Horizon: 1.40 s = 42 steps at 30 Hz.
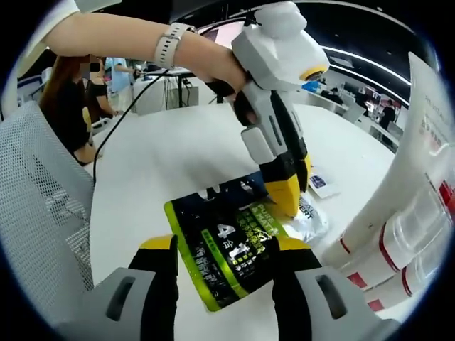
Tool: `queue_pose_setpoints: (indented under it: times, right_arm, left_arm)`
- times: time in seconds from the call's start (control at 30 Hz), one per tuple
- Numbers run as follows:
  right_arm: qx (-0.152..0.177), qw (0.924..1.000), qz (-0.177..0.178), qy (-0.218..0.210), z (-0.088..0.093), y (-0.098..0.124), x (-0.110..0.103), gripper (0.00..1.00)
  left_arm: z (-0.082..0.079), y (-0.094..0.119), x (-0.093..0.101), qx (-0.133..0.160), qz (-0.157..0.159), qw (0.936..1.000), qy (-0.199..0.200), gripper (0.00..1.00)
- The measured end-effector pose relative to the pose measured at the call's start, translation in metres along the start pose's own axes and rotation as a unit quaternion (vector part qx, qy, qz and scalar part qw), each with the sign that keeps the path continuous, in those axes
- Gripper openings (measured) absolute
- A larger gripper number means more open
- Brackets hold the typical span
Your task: Arrange the skincare products in the storage area until every visible bottle or jar stands upright without overlapping.
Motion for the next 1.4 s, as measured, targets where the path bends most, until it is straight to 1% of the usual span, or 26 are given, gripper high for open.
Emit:
queue_pose_setpoints:
  times: [0.03,0.3,0.63,0.73,0.83,0.93,0.97,1.07,1.13,1.2,1.23,1.27,1.3,1.33,1.4]
  right_arm:
    - [-0.001,1.0,0.001,0.0,0.001,0.001,0.0,0.53]
    - [-0.006,0.9998,0.013,-0.012,0.007,0.006,0.006,0.52]
    - [-0.007,0.9995,0.025,-0.018,0.007,0.01,0.012,0.51]
    - [-0.008,0.9993,0.029,-0.021,0.007,0.01,0.015,0.51]
    - [-0.01,0.999,0.03,-0.03,0.009,0.012,0.016,0.5]
    - [-0.008,0.9991,0.029,-0.029,0.008,0.012,0.015,0.49]
    - [-0.007,0.9992,0.029,-0.026,0.007,0.013,0.014,0.49]
    - [0.0,0.9994,0.023,-0.025,0.001,0.015,0.011,0.49]
    - [0.001,0.9995,0.022,-0.024,0.0,0.015,0.009,0.48]
    - [0.005,0.9995,0.018,-0.025,-0.003,0.02,0.006,0.48]
    - [0.006,0.9995,0.018,-0.026,-0.003,0.021,0.005,0.48]
    - [0.007,0.9994,0.018,-0.029,-0.004,0.023,0.004,0.48]
    - [0.01,0.9993,0.018,-0.033,-0.004,0.026,0.003,0.48]
    - [0.013,0.9991,0.018,-0.035,-0.005,0.027,0.003,0.48]
    - [0.015,0.9989,0.021,-0.04,-0.005,0.031,0.003,0.48]
  left_arm:
    - [0.0,-0.002,-0.002,0.0,0.0,1.0,0.0,0.28]
    - [-0.007,-0.007,-0.002,0.002,-0.002,1.0,-0.003,0.28]
    - [-0.01,-0.011,-0.007,0.007,-0.007,0.9999,0.004,0.28]
    - [-0.011,-0.012,-0.01,0.006,-0.011,0.9999,0.009,0.28]
    - [-0.011,-0.014,-0.015,0.005,-0.017,0.9996,0.023,0.28]
    - [-0.011,-0.015,-0.013,0.013,-0.018,0.9996,0.015,0.27]
    - [-0.011,-0.014,-0.014,0.017,-0.023,0.9996,0.008,0.27]
    - [-0.014,-0.01,-0.012,0.027,-0.031,0.9991,0.006,0.26]
    - [-0.017,-0.007,-0.014,0.033,-0.036,0.9988,0.002,0.26]
    - [-0.021,0.007,-0.015,0.041,-0.069,0.9962,-0.032,0.25]
    - [-0.021,0.009,-0.014,0.04,-0.072,0.996,-0.034,0.25]
    - [-0.02,0.012,-0.012,0.038,-0.069,0.9964,-0.032,0.26]
    - [-0.019,0.012,-0.014,0.039,-0.067,0.9966,-0.026,0.27]
    - [-0.02,0.017,-0.012,0.048,-0.068,0.9963,-0.022,0.28]
    - [-0.02,0.025,-0.01,0.055,-0.074,0.9957,-0.009,0.28]
Point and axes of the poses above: the point that each gripper's makers call its tool centre point, and the gripper's own axes: y roughly backward along the fingers, x roughly to its right, z roughly out of its underside, the point moved 5 cm from there along y, roughly backward along the fingers, and after that the axes turned 8 degrees about -z, right-handed, at the moved point
